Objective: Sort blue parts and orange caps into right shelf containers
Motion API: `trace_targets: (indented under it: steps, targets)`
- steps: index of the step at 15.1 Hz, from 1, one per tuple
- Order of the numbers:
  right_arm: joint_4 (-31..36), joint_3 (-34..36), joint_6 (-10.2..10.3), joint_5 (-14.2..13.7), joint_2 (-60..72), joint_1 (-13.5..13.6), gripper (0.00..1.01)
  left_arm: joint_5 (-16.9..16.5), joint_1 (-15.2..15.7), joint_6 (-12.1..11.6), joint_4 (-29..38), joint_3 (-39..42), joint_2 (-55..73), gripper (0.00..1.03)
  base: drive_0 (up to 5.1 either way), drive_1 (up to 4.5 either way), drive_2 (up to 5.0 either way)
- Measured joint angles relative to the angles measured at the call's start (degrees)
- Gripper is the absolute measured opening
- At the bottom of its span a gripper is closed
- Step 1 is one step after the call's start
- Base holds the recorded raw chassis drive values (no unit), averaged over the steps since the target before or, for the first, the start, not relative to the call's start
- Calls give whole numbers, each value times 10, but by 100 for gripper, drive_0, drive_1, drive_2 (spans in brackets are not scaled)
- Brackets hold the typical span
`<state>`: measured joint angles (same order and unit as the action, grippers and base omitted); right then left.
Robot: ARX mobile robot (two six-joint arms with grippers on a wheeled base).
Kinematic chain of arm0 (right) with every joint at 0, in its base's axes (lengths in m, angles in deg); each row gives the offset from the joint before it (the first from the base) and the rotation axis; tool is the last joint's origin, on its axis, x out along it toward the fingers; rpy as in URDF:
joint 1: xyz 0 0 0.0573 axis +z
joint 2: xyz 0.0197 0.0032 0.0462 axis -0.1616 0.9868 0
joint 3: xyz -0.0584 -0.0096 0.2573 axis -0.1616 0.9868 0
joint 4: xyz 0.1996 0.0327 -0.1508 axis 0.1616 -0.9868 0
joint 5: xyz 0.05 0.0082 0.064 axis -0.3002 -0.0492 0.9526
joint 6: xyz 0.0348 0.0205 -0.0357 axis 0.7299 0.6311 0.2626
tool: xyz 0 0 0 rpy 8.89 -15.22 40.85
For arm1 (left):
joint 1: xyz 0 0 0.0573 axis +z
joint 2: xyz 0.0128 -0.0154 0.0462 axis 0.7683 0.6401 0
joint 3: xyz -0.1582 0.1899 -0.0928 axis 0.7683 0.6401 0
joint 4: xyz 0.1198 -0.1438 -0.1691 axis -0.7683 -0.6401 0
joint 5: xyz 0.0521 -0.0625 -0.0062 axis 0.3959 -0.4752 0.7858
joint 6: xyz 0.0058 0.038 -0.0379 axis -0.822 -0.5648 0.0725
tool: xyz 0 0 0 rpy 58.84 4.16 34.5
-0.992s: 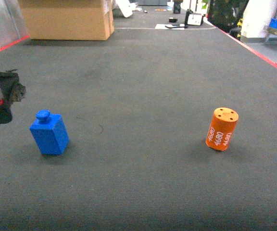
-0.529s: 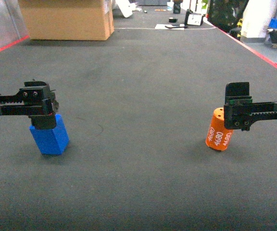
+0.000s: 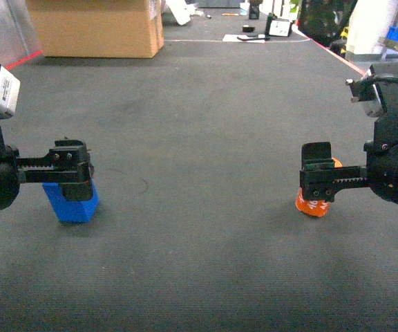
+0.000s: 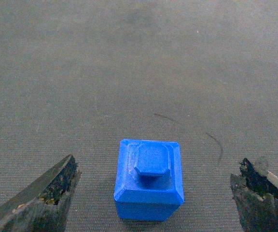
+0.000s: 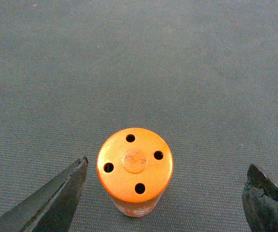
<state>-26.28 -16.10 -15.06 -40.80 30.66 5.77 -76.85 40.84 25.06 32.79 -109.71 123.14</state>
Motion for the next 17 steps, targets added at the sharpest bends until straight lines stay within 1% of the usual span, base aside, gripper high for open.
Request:
trace_targets:
  steps: [6, 10, 15, 16, 17]
  targets:
    - [-2, -25, 7, 0, 42, 0, 98, -3, -2, 3, 2, -19, 45, 98, 0, 0, 0]
    - [-2, -41, 19, -2, 71, 0, 98, 0, -3, 3, -7, -34, 74, 98, 0, 0, 0]
    - [-2, -50, 22, -6, 81, 2, 97, 2, -3, 3, -12, -46, 95, 98, 0, 0, 0]
    - [-3, -50, 23, -7, 84, 3, 89, 4, -3, 4, -12, -49, 101, 98, 0, 0, 0]
    - [-5, -51, 22, -8, 88, 3, 78, 7, -3, 4, -15, -53, 110, 98, 0, 0, 0]
